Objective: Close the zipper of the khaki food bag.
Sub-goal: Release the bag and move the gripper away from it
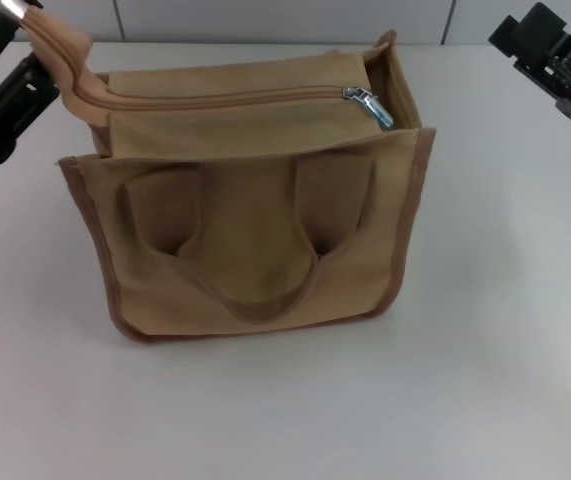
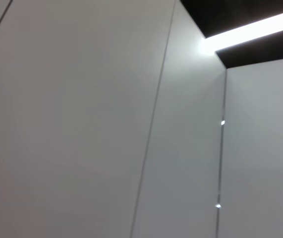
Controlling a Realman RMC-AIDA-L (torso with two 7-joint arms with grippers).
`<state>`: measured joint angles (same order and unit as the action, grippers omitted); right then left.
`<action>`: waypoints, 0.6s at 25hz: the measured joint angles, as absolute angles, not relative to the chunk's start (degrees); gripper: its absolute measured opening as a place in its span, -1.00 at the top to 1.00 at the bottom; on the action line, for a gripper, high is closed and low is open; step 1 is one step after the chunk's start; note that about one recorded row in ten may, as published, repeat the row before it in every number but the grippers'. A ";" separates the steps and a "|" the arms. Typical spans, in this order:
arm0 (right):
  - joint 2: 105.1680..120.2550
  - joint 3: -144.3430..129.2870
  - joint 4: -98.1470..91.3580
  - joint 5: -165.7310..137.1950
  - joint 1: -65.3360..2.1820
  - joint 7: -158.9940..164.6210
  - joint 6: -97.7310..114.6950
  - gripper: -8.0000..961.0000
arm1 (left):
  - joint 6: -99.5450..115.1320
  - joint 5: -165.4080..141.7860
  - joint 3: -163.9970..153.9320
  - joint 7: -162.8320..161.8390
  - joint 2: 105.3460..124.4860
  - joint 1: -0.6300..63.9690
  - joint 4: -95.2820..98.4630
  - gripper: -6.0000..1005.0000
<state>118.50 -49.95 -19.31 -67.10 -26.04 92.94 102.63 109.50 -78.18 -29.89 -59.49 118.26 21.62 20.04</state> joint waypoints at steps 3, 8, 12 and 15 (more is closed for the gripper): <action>118.86 -50.00 -19.26 -67.62 -26.32 92.22 102.30 -0.74 | 105.96 -77.23 -29.27 -59.90 118.25 21.69 20.94 -0.50; 118.94 -50.01 -19.24 -68.49 -26.72 91.83 101.17 -0.74 | 99.98 -79.05 -30.37 -60.13 118.30 23.09 21.46 -0.50; 119.00 -50.01 -19.24 -68.56 -26.77 91.81 101.04 -0.74 | 99.26 -77.78 -27.95 -59.71 118.57 22.53 21.52 -0.50; 119.00 -50.01 -19.24 -68.56 -26.67 91.80 101.04 -0.74 | 104.70 -69.76 -21.75 -59.47 118.64 19.85 17.89 -0.50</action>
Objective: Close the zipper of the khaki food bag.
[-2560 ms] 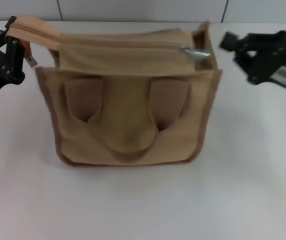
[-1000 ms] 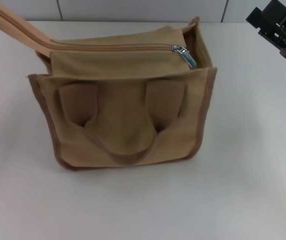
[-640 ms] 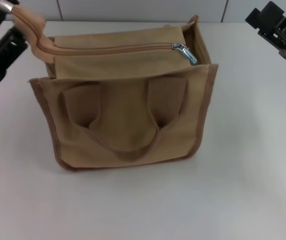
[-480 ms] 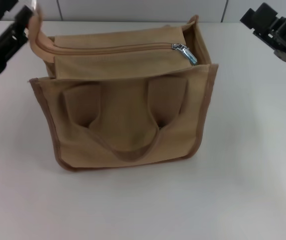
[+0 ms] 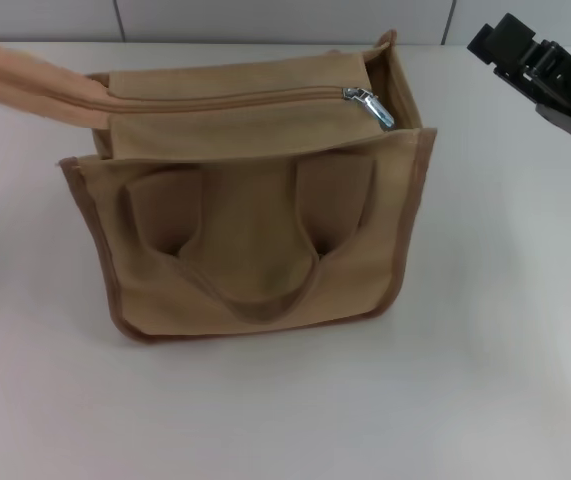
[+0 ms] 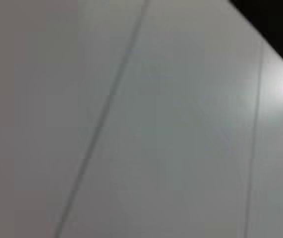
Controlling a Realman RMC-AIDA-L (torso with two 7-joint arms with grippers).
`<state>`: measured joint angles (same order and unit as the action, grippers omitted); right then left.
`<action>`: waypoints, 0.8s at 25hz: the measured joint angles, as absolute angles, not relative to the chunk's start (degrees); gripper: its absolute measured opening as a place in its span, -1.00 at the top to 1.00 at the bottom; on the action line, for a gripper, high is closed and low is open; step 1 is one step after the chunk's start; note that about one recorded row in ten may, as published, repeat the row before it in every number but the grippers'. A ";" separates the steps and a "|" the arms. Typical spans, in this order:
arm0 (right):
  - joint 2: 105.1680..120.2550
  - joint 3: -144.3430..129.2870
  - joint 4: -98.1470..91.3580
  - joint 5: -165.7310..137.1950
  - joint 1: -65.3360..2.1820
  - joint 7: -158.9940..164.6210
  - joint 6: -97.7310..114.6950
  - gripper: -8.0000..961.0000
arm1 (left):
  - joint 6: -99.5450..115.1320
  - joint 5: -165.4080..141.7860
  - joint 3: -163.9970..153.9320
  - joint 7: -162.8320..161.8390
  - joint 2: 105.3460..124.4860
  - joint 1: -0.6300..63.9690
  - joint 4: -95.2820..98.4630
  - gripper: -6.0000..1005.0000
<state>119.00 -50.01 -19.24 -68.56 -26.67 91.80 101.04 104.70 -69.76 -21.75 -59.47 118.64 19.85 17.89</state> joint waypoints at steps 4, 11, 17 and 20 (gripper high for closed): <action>119.00 -50.00 -19.25 -68.56 -26.51 91.79 101.02 -0.74 | 108.99 -67.76 -21.18 -59.75 118.41 18.08 17.81 -0.50; 119.00 -50.01 -19.25 -68.56 -26.80 91.67 100.63 -0.74 | 112.79 -68.04 -22.04 -60.43 118.34 16.51 17.92 -0.50; 119.19 -50.01 -19.09 -68.56 -26.51 84.77 101.91 -0.74 | 113.06 -71.20 -36.27 -59.93 117.57 13.51 23.53 -0.50; 119.33 -50.11 -17.69 -68.56 -26.20 75.78 104.48 -0.74 | 113.28 -77.47 -39.24 -58.38 116.69 12.88 25.75 -0.50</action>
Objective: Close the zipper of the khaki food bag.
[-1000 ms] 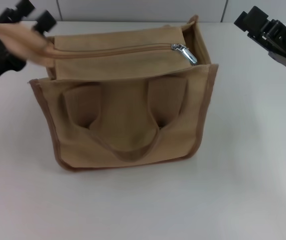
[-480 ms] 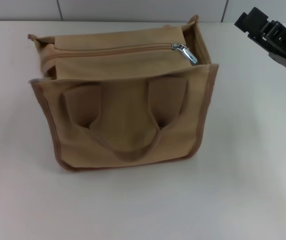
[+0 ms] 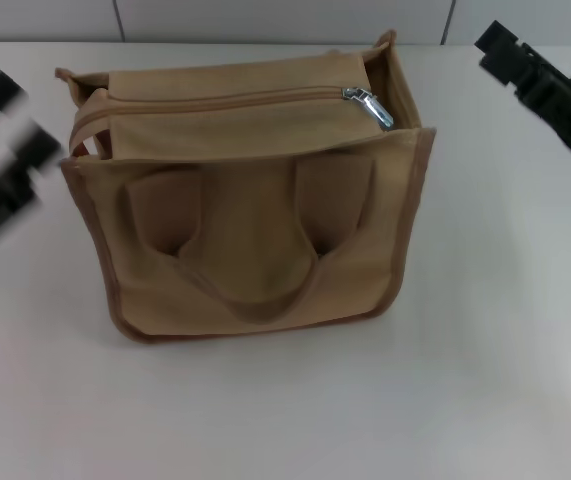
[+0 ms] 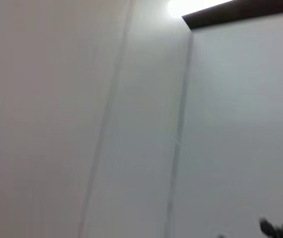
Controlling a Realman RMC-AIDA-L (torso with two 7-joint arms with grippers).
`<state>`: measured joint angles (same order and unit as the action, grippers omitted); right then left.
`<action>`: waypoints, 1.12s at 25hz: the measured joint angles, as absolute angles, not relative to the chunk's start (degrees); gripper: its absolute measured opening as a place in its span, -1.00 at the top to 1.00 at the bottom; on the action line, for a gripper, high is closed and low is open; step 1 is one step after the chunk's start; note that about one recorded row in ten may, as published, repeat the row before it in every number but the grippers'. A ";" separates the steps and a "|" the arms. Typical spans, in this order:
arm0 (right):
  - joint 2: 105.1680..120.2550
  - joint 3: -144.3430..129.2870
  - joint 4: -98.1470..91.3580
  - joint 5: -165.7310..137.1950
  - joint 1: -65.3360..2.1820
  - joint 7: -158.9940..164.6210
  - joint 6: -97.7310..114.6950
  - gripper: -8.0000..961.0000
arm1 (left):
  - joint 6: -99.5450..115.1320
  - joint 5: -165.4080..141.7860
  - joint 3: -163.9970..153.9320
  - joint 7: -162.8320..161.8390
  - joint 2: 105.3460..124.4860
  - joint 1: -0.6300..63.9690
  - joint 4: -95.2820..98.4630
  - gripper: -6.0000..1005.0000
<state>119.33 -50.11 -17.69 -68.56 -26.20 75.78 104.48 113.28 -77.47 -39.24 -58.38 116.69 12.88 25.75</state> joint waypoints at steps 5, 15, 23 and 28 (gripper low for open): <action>119.36 -55.46 -16.37 -68.55 -24.85 57.36 111.03 -0.74 | 113.94 -90.06 -39.72 -53.29 115.48 12.24 27.71 -0.50; 119.37 -65.38 -16.92 -80.13 -25.14 41.63 104.43 -0.74 | 112.35 -107.32 -40.08 -47.12 116.36 14.06 29.66 -0.50; 119.50 -69.02 -17.49 -85.80 -26.87 47.08 95.97 -0.74 | 110.24 -111.90 -40.37 -47.43 117.25 16.42 29.89 -0.51; 119.59 -73.12 -17.86 -85.87 -26.68 44.08 94.63 -0.74 | 110.19 -115.82 -40.36 -49.13 117.75 18.39 29.74 -0.51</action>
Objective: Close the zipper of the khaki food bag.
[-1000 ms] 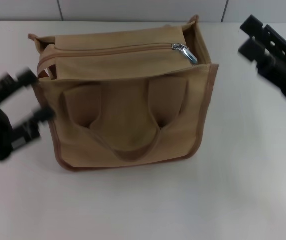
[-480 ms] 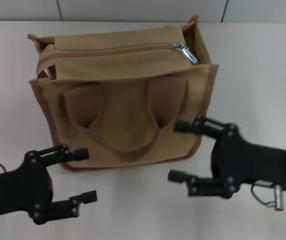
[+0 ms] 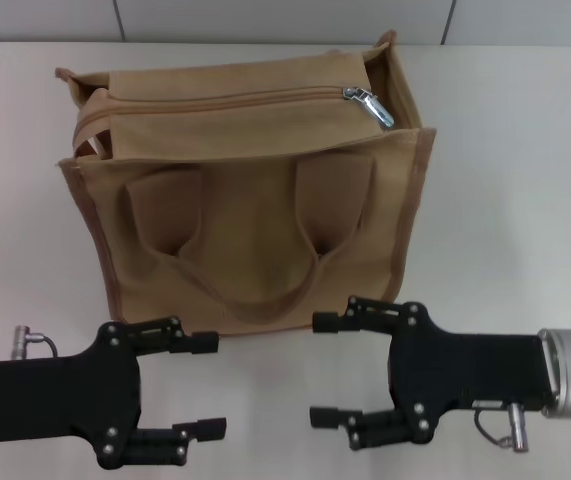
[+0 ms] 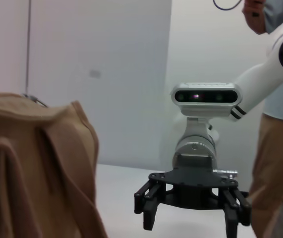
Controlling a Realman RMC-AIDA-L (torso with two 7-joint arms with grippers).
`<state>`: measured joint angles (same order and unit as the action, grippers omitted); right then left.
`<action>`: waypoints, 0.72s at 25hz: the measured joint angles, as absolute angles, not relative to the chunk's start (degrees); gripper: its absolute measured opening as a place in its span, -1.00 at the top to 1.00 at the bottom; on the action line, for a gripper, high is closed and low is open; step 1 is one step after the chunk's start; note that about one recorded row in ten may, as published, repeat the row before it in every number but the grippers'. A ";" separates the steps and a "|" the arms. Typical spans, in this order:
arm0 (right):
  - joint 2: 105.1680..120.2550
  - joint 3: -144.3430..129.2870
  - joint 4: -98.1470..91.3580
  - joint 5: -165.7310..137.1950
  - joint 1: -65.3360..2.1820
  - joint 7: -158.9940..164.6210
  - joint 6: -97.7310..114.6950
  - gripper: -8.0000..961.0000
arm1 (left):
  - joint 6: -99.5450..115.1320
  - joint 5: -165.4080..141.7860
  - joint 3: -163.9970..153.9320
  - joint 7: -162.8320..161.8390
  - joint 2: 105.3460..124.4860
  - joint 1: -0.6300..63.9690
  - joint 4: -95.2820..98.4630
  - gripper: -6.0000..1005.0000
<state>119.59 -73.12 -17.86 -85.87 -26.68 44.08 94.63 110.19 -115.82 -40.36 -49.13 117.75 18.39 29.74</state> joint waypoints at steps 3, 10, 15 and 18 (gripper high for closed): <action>119.74 -74.21 -16.29 -85.88 -26.51 39.35 94.47 -0.74 | 109.81 -116.89 -40.33 -49.23 118.10 18.68 29.62 -0.51; 119.79 -74.18 -14.66 -85.57 -26.46 36.81 93.25 -0.74 | 106.98 -119.44 -40.34 -49.23 118.42 18.85 29.09 -0.51; 119.80 -74.29 -14.56 -85.52 -26.45 36.75 92.11 -0.74 | 106.34 -120.39 -41.00 -49.37 118.55 18.96 29.09 -0.51; 119.80 -74.23 -14.54 -85.48 -26.45 36.73 92.03 -0.74 | 106.06 -120.68 -41.30 -49.67 118.57 18.93 29.09 -0.51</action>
<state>119.80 -74.23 -14.54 -85.48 -26.45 36.73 92.03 106.06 -120.68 -41.30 -49.67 118.57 18.93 29.09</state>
